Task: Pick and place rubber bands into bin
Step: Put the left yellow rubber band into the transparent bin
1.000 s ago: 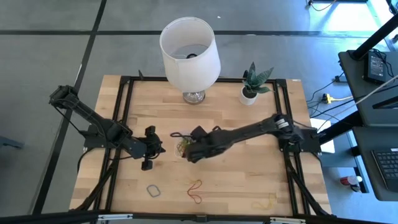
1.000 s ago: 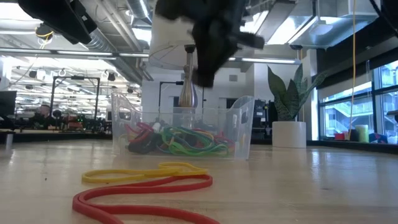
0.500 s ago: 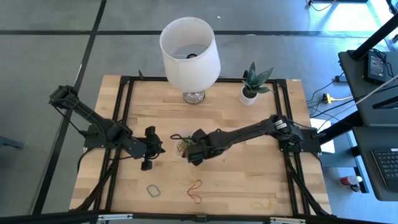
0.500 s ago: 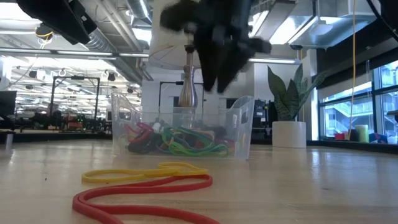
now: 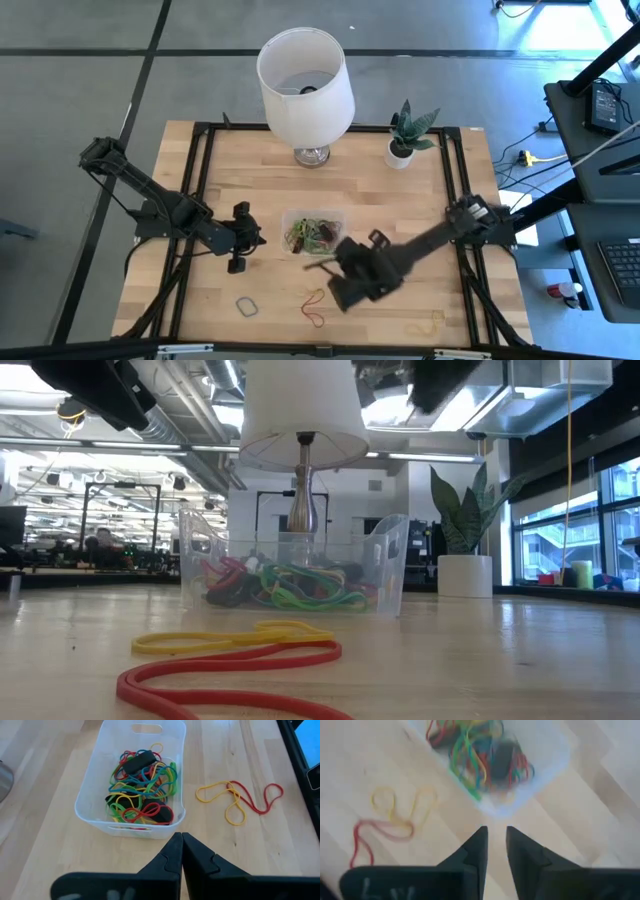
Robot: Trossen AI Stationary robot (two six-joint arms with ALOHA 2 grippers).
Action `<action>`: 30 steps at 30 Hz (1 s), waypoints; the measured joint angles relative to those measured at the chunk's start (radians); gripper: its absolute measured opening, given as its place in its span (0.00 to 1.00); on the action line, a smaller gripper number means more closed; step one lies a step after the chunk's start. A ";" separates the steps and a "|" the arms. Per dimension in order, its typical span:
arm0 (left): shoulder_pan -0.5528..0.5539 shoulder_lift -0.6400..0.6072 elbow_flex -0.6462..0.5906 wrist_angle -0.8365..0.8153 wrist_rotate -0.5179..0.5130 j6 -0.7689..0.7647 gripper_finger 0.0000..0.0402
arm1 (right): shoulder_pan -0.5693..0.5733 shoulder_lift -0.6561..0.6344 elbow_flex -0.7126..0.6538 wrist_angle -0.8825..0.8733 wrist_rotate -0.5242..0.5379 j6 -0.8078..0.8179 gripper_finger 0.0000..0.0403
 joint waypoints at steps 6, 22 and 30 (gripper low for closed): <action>0.000 0.000 0.000 0.028 0.013 0.055 0.01 | 0.114 0.002 -0.029 -0.069 0.002 0.123 0.09; -0.083 0.366 0.418 -0.211 -0.143 -0.027 0.01 | 0.402 -0.238 -0.546 0.254 -0.013 0.399 0.01; -0.084 0.598 0.628 -0.316 -0.128 -0.223 0.01 | 0.458 -0.388 -0.799 0.405 -0.009 0.399 0.01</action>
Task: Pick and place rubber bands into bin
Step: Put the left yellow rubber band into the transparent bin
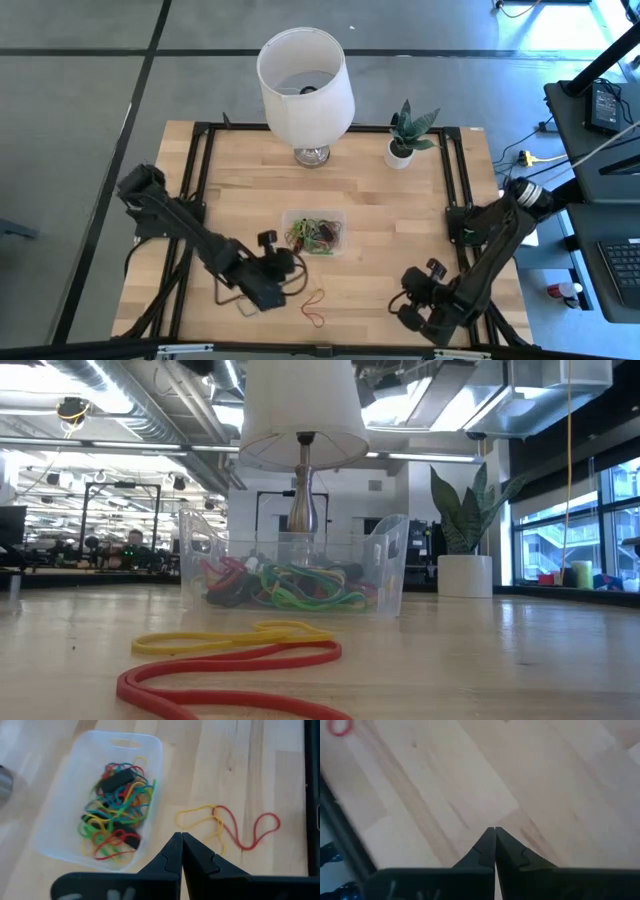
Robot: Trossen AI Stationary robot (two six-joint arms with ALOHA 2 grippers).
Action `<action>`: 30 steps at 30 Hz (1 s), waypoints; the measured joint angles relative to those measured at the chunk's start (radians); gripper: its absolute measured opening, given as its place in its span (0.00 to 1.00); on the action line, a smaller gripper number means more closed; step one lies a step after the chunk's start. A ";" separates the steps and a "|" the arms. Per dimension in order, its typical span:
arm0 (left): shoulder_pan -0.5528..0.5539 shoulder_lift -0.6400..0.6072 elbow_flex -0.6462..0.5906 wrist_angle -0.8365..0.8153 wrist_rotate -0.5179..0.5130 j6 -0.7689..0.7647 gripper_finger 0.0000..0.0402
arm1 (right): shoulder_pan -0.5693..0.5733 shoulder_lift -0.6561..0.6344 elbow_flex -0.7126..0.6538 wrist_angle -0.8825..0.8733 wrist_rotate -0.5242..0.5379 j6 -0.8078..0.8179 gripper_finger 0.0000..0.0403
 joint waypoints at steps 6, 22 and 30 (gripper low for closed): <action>-0.023 0.169 0.120 -0.016 0.034 -0.040 0.01 | 0.000 -0.060 -0.120 0.042 0.001 -0.008 0.01; -0.036 0.392 0.165 0.004 0.219 -0.147 0.12 | 0.072 -0.092 -0.281 0.290 0.001 -0.024 0.01; -0.010 0.425 0.145 0.018 0.210 -0.171 0.34 | 0.092 -0.092 -0.281 0.296 0.001 -0.023 0.01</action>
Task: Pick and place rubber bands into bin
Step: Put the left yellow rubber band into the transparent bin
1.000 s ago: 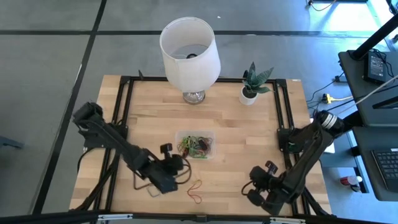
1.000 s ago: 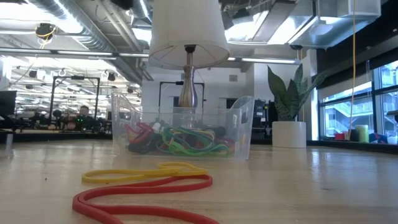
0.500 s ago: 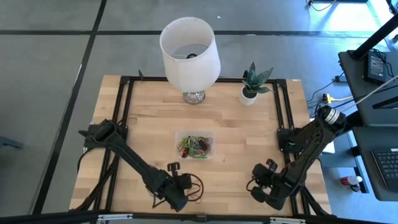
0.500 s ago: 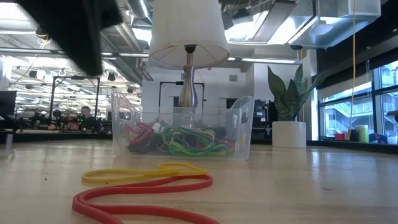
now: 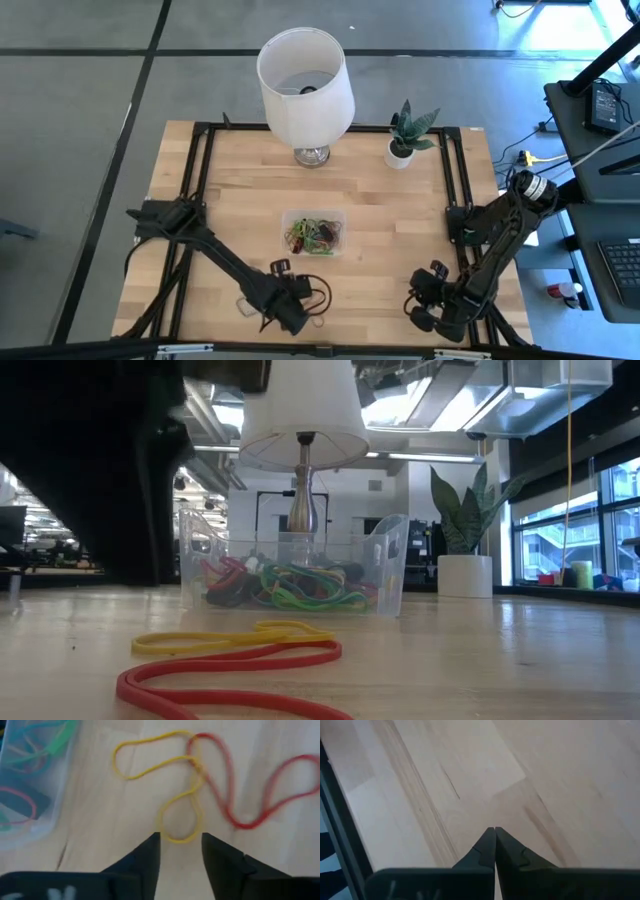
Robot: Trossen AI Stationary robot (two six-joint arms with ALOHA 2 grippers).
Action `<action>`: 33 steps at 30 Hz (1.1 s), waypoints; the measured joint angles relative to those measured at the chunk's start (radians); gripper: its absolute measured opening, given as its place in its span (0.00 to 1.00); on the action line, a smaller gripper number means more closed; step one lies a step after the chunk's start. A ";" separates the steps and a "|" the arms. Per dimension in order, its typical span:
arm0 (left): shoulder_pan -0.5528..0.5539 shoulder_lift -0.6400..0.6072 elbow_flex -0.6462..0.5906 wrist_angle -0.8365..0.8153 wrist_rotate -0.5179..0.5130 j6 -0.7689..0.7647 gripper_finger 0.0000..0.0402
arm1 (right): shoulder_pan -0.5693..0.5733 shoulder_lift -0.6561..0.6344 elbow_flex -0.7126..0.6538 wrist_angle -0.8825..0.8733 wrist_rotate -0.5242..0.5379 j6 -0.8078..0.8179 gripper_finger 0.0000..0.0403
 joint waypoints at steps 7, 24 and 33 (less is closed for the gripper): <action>0.034 0.046 -0.004 0.010 0.008 -0.069 0.40 | 0.000 0.000 0.000 0.000 0.002 0.000 0.01; 0.061 0.081 0.022 -0.027 0.112 -0.108 0.01 | 0.000 0.000 0.000 0.002 0.002 0.000 0.01; 0.053 0.091 0.231 -0.214 0.146 -0.018 0.00 | 0.000 0.000 0.000 0.001 0.002 0.000 0.01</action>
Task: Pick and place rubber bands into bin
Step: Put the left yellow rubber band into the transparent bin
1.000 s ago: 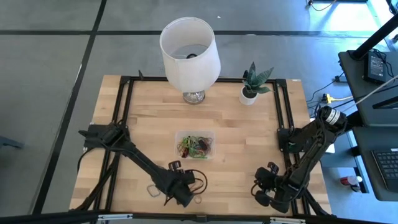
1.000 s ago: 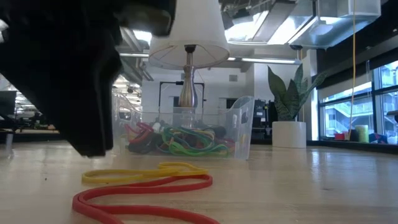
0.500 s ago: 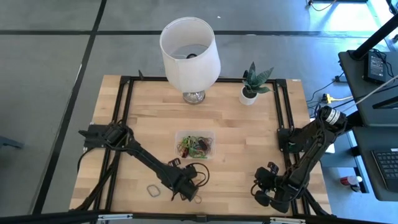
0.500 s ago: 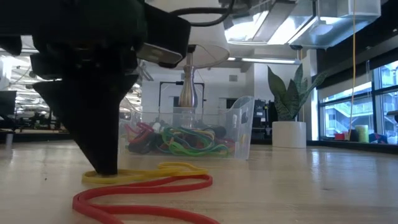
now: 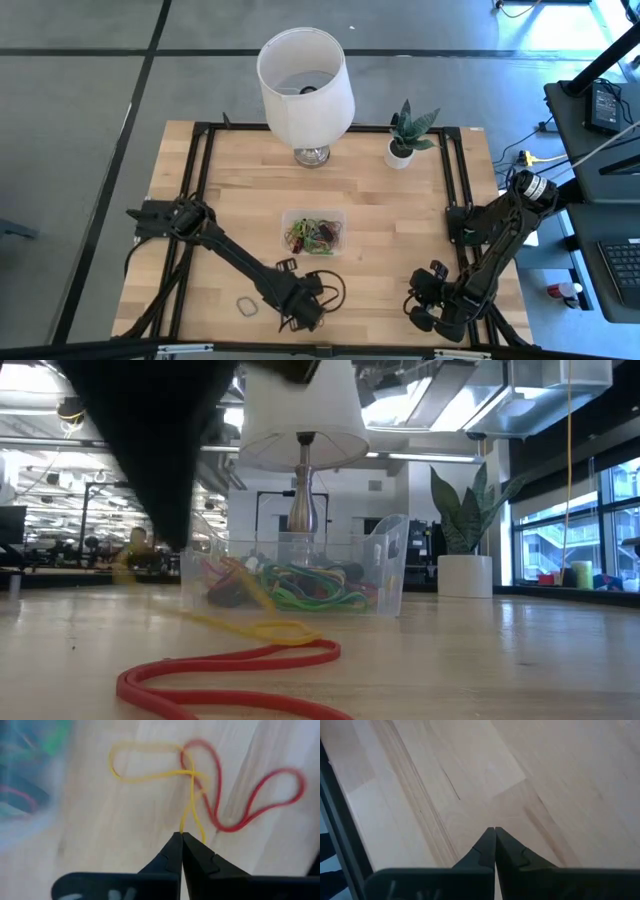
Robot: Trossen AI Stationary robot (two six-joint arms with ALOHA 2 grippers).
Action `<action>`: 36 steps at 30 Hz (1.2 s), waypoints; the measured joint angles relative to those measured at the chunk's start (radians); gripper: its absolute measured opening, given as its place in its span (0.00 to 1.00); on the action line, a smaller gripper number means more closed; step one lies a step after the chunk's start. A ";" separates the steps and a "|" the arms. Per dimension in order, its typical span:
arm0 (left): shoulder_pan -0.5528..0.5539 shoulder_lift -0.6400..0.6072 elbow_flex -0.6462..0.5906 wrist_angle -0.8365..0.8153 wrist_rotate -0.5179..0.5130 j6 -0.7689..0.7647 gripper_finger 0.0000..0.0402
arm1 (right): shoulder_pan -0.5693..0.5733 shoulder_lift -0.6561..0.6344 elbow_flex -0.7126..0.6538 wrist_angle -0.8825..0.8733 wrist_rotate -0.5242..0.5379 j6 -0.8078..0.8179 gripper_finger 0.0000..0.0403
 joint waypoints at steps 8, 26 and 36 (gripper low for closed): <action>0.018 -0.003 0.248 -0.236 -0.133 0.076 0.00 | 0.000 0.000 0.000 -0.002 0.000 0.000 0.01; 0.186 -0.007 0.573 -0.541 -0.363 0.327 0.00 | 0.000 0.001 0.000 0.001 0.000 0.000 0.01; 0.282 -0.007 0.434 -0.537 -0.310 0.345 0.00 | 0.000 0.001 0.001 0.006 0.001 0.018 0.01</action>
